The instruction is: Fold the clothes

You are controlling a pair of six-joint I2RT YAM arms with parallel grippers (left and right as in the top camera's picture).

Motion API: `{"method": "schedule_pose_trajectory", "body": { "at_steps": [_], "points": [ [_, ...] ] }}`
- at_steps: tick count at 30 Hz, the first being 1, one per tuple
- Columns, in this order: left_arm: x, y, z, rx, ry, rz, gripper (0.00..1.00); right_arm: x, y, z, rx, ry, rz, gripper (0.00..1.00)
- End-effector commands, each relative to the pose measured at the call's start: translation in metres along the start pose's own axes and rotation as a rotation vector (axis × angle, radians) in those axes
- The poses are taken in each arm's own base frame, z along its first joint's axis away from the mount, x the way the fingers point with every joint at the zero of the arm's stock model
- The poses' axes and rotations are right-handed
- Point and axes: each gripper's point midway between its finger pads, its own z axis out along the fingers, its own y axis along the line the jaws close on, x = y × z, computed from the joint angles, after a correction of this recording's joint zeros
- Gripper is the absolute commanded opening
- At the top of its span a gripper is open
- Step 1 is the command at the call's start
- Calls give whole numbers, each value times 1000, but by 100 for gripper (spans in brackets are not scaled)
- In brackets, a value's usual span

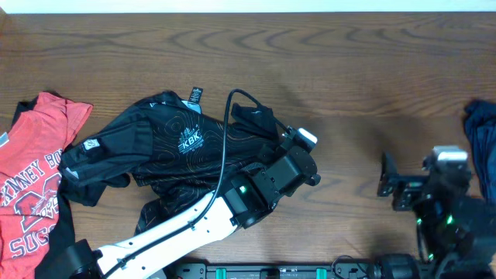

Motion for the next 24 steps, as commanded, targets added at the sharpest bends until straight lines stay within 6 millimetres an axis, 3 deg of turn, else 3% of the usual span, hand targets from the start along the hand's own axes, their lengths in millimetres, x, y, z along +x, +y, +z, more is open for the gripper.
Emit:
{"method": "schedule_pose_trajectory", "body": {
  "at_steps": [1,5,10,16,24],
  "points": [
    [-17,1,-9,-1,-47,-11,6,-23,-19,-3,126,65,107,99],
    [-15,1,-9,-2,-39,-7,6,-36,-51,-15,332,136,128,99],
    [-14,-1,-9,11,-33,-6,6,-52,-82,-48,525,92,184,99],
    [-10,-38,-12,224,1,-6,6,-72,-86,-73,533,15,203,99],
    [4,-76,-12,409,60,32,6,-69,-84,-76,520,33,199,99]
  ]
}}
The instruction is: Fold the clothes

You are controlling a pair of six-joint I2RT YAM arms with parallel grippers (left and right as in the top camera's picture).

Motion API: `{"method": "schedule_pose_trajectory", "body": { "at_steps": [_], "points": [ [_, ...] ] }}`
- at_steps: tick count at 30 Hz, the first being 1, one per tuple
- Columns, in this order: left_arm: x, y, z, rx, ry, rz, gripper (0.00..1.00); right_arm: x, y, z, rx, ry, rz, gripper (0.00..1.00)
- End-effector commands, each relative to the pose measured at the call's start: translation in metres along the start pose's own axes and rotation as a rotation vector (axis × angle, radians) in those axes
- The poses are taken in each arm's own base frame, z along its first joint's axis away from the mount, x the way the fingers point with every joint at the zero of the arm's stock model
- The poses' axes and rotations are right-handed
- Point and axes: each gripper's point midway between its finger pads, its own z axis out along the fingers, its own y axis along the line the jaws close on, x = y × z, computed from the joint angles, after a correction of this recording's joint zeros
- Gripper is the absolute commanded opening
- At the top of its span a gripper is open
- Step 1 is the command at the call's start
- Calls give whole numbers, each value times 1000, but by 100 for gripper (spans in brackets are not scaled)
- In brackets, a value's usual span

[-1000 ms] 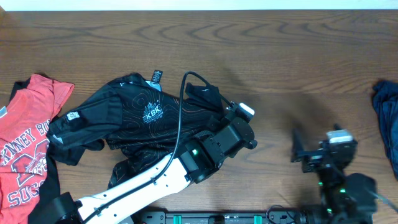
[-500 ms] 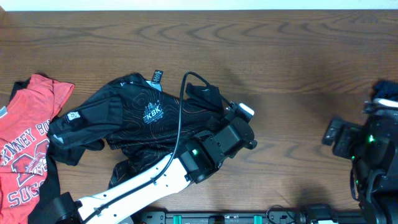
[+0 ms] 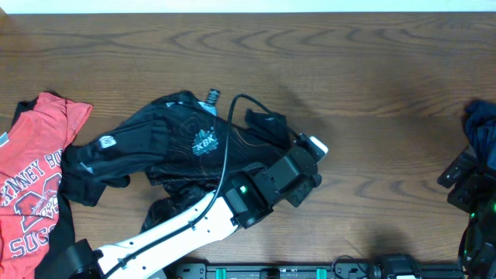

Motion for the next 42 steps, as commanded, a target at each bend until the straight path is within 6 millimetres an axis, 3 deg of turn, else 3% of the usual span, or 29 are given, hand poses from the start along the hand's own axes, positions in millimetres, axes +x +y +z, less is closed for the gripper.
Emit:
{"method": "schedule_pose_trajectory", "body": {
  "at_steps": [1,9,14,15,17,20,22,26,29,31,36,40,42],
  "points": [
    [-1,-31,3,141,24,38,7,-1,-2,-2,10,-1,15,99],
    [33,-86,21,300,123,155,6,3,5,-2,-36,18,12,99],
    [46,-100,26,321,155,186,7,5,10,-2,-65,28,12,99],
    [46,-100,26,321,154,186,23,5,11,-2,-67,29,10,99],
    [41,-93,27,292,141,175,71,5,11,-2,-71,30,9,99],
    [23,-64,26,174,90,93,93,7,18,-3,-111,42,9,99],
    [7,-42,20,105,38,60,99,8,25,-2,-146,54,9,99],
    [-41,11,-13,-46,-114,-23,100,15,44,3,-220,106,-5,99],
    [-75,56,-54,-139,-235,-107,100,30,72,13,-319,205,-30,99],
    [-86,84,-81,-191,-287,-158,93,46,92,23,-374,296,-53,99],
    [-79,150,-140,-333,-345,-282,93,103,150,56,-561,580,-207,99],
    [-59,184,-173,-428,-349,-358,93,146,194,78,-699,806,-213,99],
    [-49,194,-183,-462,-341,-387,93,163,216,79,-824,895,-231,99]
  ]
}}
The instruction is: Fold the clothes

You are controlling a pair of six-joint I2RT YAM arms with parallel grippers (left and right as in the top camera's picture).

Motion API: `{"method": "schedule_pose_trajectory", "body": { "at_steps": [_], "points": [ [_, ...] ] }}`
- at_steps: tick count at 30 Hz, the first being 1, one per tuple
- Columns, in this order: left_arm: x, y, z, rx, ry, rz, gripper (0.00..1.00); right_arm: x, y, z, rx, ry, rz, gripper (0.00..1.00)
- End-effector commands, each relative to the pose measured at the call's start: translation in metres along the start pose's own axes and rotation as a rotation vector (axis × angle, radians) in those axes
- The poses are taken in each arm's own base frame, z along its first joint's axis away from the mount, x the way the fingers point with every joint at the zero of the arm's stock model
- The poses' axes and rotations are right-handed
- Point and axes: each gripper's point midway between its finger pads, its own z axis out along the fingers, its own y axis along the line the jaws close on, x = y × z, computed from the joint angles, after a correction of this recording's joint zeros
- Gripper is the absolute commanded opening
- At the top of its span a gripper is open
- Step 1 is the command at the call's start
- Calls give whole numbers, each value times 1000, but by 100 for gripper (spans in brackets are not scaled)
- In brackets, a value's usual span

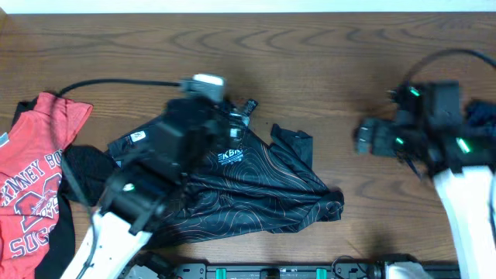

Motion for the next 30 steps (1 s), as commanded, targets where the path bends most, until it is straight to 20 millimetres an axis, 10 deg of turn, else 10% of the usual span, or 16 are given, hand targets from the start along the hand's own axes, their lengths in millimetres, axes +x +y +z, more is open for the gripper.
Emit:
{"method": "schedule_pose_trajectory", "body": {
  "at_steps": [1,8,13,16,30],
  "points": [
    [-3,23,-11,-58,-12,-41,93,13,53,27,-341,151,-118,99],
    [13,36,-8,-102,58,-48,93,26,71,96,-514,355,-109,99],
    [13,36,-7,-104,61,-48,93,47,70,143,-502,487,-87,73],
    [14,37,-7,-104,65,-47,93,55,72,163,-486,529,-65,85],
    [16,36,-4,-105,74,-46,93,27,62,204,-299,424,135,75]
  ]
}}
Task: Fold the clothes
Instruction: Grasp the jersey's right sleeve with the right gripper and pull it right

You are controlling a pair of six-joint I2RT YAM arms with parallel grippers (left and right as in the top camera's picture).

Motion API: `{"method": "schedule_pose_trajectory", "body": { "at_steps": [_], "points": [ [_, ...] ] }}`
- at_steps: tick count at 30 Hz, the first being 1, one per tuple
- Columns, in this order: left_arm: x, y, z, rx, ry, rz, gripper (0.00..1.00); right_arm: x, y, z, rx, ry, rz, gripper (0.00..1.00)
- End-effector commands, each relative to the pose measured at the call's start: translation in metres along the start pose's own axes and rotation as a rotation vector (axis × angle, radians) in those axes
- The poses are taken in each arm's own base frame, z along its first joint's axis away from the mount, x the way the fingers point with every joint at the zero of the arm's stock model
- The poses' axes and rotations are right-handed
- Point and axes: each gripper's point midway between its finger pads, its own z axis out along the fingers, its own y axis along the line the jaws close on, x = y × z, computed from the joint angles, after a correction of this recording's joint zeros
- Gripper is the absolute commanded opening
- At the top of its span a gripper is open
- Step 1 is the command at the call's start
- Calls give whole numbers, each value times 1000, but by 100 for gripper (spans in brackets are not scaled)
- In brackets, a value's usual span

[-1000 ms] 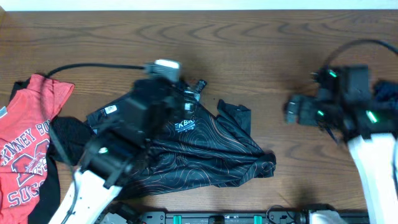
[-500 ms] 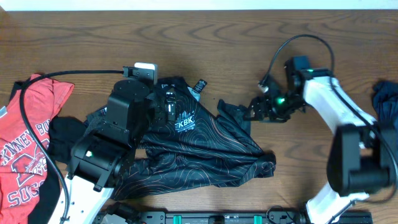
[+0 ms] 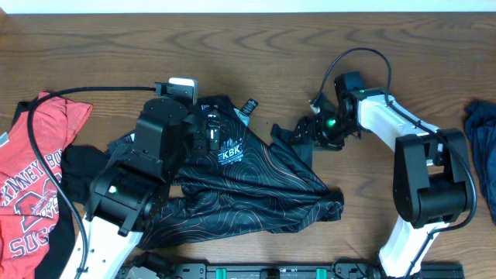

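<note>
A black shirt (image 3: 248,186) with a white KBK logo lies partly spread in the middle of the table, collar tag toward the far side. My left gripper (image 3: 208,133) is down on its upper left part, just left of the logo. The arm's body hides the fingers, so its state is unclear. My right gripper (image 3: 304,130) has reached in from the right to the shirt's right sleeve (image 3: 288,141), with its fingertips at the sleeve's edge. I cannot tell whether it is closed on the cloth.
A red printed shirt (image 3: 35,182) lies at the left edge over a dark garment (image 3: 77,167). A blue garment (image 3: 482,143) sits at the right edge. Bare wooden table (image 3: 310,46) runs along the far side. The left arm's cable (image 3: 93,91) loops over the table.
My right gripper has moved from the right side of the table in to the black shirt's right sleeve. The left gripper has shifted a little left on the shirt. The shirt has hardly moved.
At first the black shirt lay bunched, with my left gripper at its right end and the right arm low at the right edge. Then the shirt had shifted right. Later it lay spread with the left gripper at the collar. Now both grippers are at the shirt.
</note>
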Motion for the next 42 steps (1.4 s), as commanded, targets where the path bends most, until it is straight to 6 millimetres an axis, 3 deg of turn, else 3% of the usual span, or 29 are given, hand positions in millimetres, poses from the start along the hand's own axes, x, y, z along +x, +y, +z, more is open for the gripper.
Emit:
{"method": "schedule_pose_trajectory", "body": {
  "at_steps": [1,2,5,11,16,21,22,23,24,27,29,31,33,35,36,38,39,40,42],
  "points": [
    [-2,3,-1,-12,-3,-12,93,-8,-11,4,66,-39,99,73],
    [-2,3,-1,-12,-3,-12,93,-10,-10,4,64,-47,97,71],
    [-2,3,-1,-13,-3,-12,93,-13,-9,4,61,-57,92,50],
    [3,4,0,-18,18,-8,93,-17,-4,7,64,-74,63,56],
    [6,6,-1,-25,31,-5,93,-13,-3,16,98,-66,40,51],
    [6,6,0,-25,32,-5,93,4,-9,35,138,-25,64,44],
    [6,6,0,-26,32,-4,93,8,-10,37,142,-17,68,38],
    [6,6,0,-26,32,-4,93,11,-12,40,145,-9,74,24],
    [6,6,0,-25,32,-4,93,14,-15,41,147,-4,84,3],
    [6,6,0,-25,31,-5,93,15,-21,42,158,-12,91,1],
    [6,6,0,-25,32,-5,97,5,-29,37,184,-53,90,1],
    [6,5,0,-25,31,-5,98,-10,-31,26,180,-98,69,1],
    [6,6,0,-25,32,-5,98,-28,-31,3,173,-142,67,1],
    [6,5,0,-24,32,-6,96,-49,-30,-33,182,-193,66,1],
    [7,5,0,-24,32,-6,89,-61,-31,-57,195,-229,65,1],
    [7,4,0,-14,34,-6,87,-80,-32,-101,223,-294,67,1],
    [7,4,0,-14,37,-6,80,-89,-31,-130,233,-334,67,1],
    [8,3,1,-14,40,-5,73,-94,-29,-151,235,-361,63,1],
    [12,4,5,-19,60,-2,73,-102,-24,-190,242,-409,54,1]
  ]
}}
